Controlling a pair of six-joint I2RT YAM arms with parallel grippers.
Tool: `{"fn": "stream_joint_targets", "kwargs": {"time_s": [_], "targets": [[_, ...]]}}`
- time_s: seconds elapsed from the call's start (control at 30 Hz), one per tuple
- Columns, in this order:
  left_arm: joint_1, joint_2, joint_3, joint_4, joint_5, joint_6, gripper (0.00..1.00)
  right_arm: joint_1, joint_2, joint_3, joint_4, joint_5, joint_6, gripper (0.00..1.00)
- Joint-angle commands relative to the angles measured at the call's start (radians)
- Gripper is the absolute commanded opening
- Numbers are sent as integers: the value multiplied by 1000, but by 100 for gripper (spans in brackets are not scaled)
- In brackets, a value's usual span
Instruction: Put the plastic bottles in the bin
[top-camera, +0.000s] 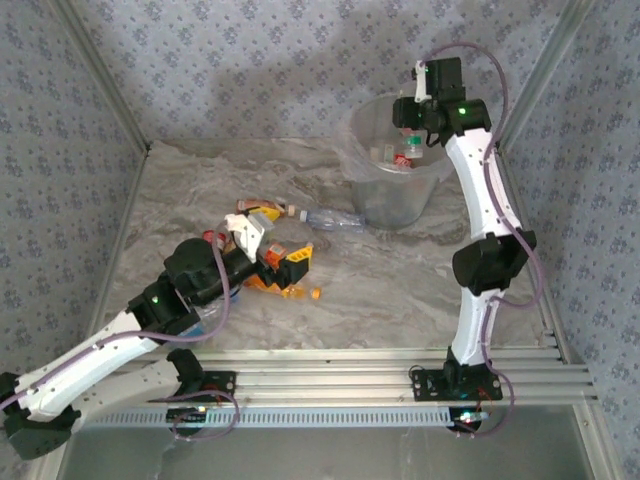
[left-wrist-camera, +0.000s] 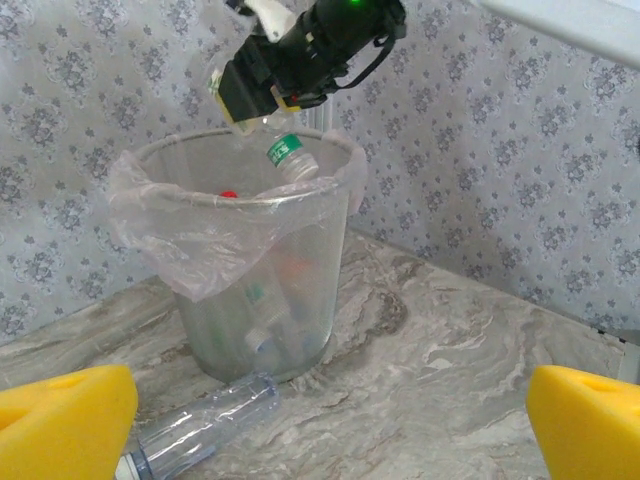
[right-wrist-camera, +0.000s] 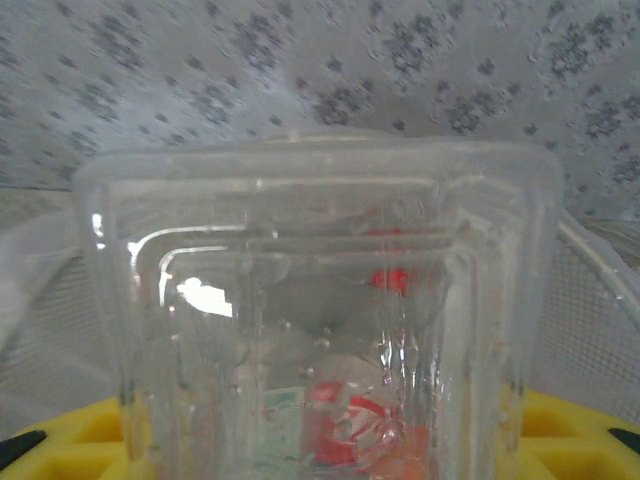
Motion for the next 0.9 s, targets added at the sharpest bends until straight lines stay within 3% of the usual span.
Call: {"fn": "stream_joint_targets", "kwargs": {"time_s": [0.0, 0.43, 0.77, 0.87], "targets": [[-2, 3, 25, 16, 19, 16, 100, -12, 47, 67, -103, 122, -24, 55], [-2, 20, 29, 10, 23, 20, 100, -27, 24, -66, -162, 160, 80, 59], [-2, 26, 28, 7, 15, 24, 100, -25, -14, -25, -164, 164, 98, 81], [-2, 28, 30, 6, 15, 27, 100, -27, -39, -8, -168, 163, 100, 82]]}}
